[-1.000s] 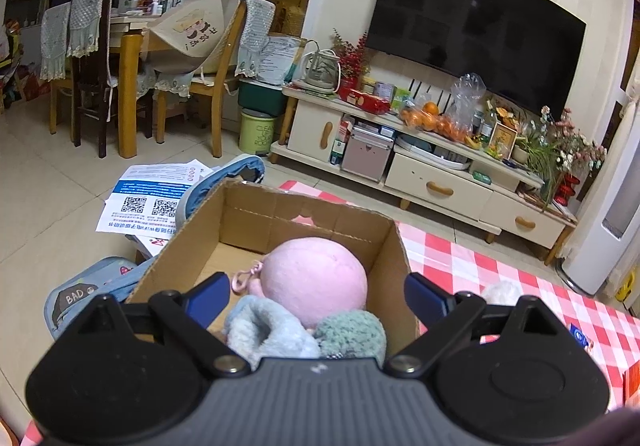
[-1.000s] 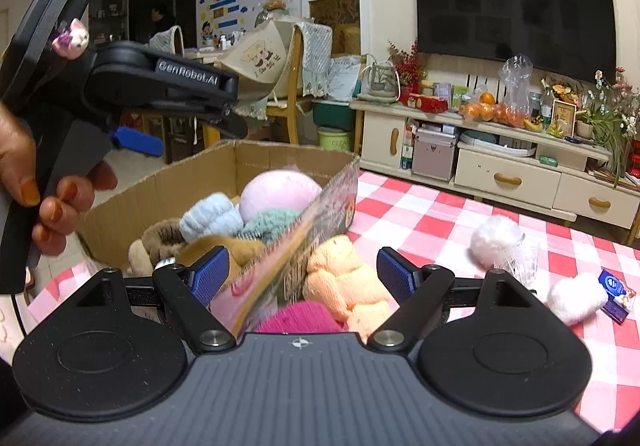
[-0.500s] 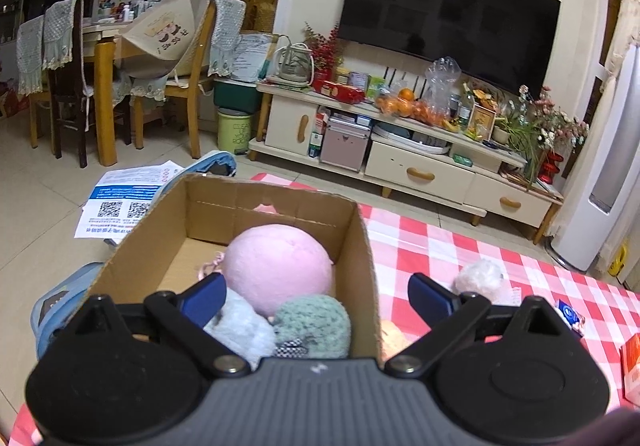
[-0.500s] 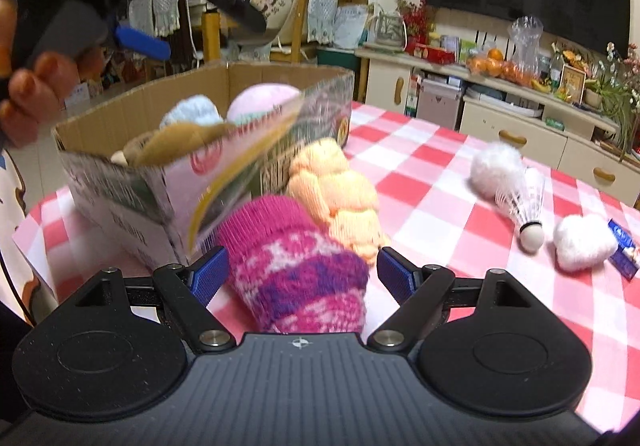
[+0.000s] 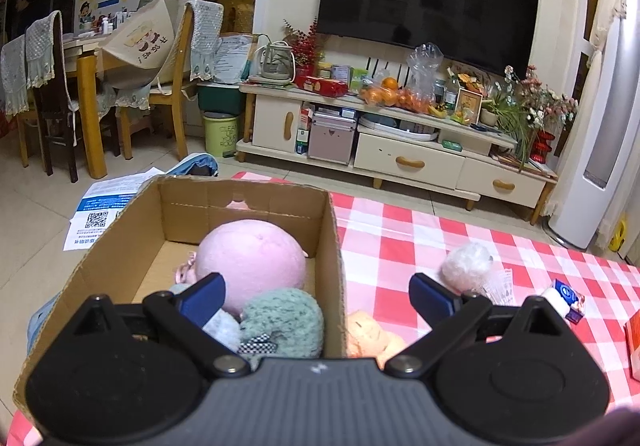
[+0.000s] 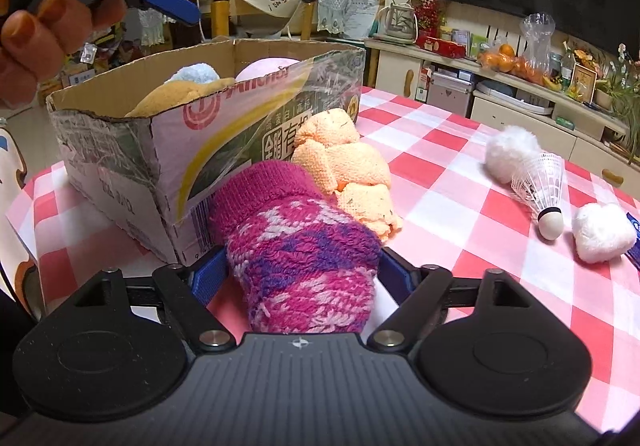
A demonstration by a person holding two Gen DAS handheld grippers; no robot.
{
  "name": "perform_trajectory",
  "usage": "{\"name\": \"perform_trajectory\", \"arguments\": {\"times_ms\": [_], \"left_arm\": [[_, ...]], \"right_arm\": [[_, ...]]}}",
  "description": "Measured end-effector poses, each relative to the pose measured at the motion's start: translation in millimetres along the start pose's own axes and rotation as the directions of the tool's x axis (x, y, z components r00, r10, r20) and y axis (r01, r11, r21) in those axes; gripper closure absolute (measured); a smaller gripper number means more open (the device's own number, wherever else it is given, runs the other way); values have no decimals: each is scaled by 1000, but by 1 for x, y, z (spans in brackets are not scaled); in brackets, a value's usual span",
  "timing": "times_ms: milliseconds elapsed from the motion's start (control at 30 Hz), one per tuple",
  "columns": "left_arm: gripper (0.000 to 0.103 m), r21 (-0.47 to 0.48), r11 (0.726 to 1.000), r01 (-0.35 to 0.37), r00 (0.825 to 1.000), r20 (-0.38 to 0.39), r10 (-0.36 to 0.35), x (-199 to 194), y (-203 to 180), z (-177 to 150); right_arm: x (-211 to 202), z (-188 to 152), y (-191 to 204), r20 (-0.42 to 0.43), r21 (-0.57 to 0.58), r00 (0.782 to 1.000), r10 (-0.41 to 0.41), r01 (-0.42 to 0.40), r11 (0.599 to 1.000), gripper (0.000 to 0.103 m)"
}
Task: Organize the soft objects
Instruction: 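Grasp the pink knit hat beside the box with the right tool, then move the left tool to the orange knit plush and grasp it while the right holds the pink hat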
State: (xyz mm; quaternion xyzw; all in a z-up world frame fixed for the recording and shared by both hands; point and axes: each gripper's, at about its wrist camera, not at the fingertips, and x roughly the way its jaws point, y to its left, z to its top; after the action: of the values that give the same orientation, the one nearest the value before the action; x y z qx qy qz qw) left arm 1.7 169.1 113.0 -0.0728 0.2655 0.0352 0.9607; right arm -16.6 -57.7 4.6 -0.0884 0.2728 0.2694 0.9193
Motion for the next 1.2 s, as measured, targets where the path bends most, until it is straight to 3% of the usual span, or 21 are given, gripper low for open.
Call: {"name": "perform_trajectory", "arguments": {"times_ms": [133, 333, 500, 900, 1067, 1200], "left_arm": [[5, 20, 1000, 3, 1000, -4, -3, 2, -8, -1], [5, 54, 998, 20, 1000, -9, -20, 4, -23, -3], [5, 77, 997, 33, 999, -11, -33, 5, -38, -6], [5, 116, 992, 55, 998, -11, -54, 5, -77, -20], [5, 123, 992, 5, 1000, 27, -8, 2, -99, -34], [5, 123, 990, -65, 996, 75, 56, -3, -119, -54]], "right_arm": [[-2, -3, 1, 6, -28, 1000, -7, 8, 1000, 16], [-9, -5, -12, 6, -6, 999, -36, 36, 999, 18], [-17, -9, -38, -4, 51, 994, -110, 110, 993, 18], [-37, -23, -126, -50, 190, 941, -334, 337, 922, 18], [-40, -24, -151, -53, 206, 921, -386, 388, 898, 18], [-39, -27, -156, -53, 181, 920, -389, 392, 902, 18]]}}
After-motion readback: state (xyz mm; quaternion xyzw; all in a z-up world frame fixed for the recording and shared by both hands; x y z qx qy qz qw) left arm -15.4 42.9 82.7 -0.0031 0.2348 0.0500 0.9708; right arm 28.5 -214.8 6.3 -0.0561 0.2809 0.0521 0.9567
